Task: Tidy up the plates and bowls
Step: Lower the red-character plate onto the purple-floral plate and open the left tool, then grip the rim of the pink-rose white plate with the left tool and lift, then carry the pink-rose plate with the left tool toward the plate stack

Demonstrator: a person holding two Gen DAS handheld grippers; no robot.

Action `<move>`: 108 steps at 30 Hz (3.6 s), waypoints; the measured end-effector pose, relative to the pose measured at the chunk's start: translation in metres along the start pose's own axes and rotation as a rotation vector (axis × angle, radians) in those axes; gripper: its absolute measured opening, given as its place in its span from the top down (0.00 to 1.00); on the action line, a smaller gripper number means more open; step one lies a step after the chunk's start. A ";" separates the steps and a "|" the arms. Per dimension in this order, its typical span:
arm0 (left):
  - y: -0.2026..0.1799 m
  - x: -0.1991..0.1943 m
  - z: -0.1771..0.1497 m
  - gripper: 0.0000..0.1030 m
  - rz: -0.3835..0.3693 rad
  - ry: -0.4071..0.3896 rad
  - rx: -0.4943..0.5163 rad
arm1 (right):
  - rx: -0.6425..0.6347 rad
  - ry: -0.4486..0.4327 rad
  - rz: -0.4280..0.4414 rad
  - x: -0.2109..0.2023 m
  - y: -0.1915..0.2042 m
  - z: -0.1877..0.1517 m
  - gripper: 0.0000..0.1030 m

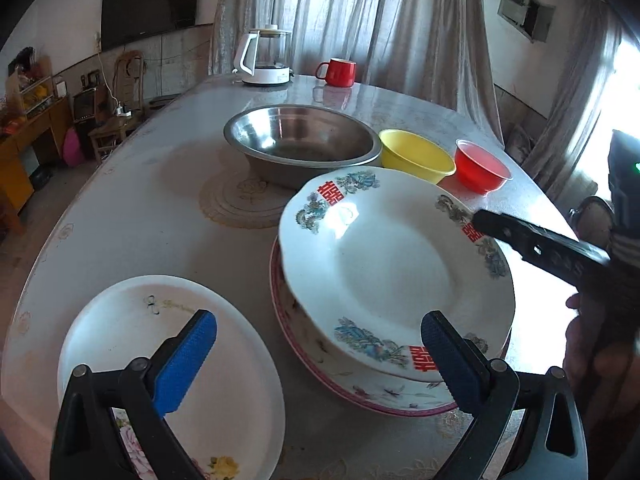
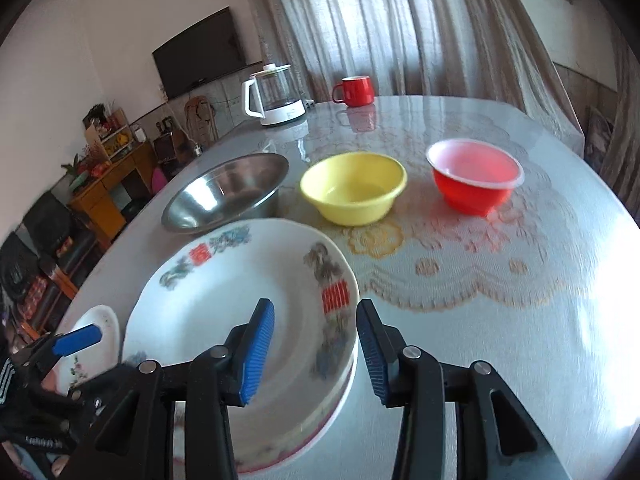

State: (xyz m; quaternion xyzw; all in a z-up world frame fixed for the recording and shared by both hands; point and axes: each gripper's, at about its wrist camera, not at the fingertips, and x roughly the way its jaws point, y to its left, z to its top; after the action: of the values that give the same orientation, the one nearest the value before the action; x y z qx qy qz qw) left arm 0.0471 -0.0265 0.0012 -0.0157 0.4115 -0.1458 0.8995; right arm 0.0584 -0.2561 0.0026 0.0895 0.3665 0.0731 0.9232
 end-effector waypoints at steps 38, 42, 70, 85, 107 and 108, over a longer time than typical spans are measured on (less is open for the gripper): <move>0.075 -0.025 -0.001 0.00 0.113 -0.107 -0.163 | -0.241 0.176 0.028 0.086 0.036 0.056 0.57; 0.080 -0.028 -0.002 0.00 0.148 -0.114 -0.167 | -0.211 0.165 0.004 0.082 0.034 0.054 0.57; 0.154 -0.050 -0.030 0.00 0.203 -0.101 -0.338 | -0.318 0.263 0.678 -0.011 0.154 -0.050 0.54; 0.166 -0.049 -0.045 0.00 0.169 -0.059 -0.391 | -0.204 0.329 0.606 0.008 0.149 -0.080 0.53; 0.161 -0.029 -0.058 0.00 0.207 0.024 -0.221 | -0.103 0.283 0.543 0.027 0.154 -0.081 0.52; 0.161 -0.031 -0.058 0.00 0.189 0.016 -0.211 | -0.090 0.281 0.550 0.028 0.153 -0.080 0.51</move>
State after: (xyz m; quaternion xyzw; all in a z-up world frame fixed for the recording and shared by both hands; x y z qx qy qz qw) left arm 0.0250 0.1414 -0.0382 -0.0704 0.4311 -0.0164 0.8994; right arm 0.0127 -0.0927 -0.0398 0.1333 0.4490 0.3482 0.8120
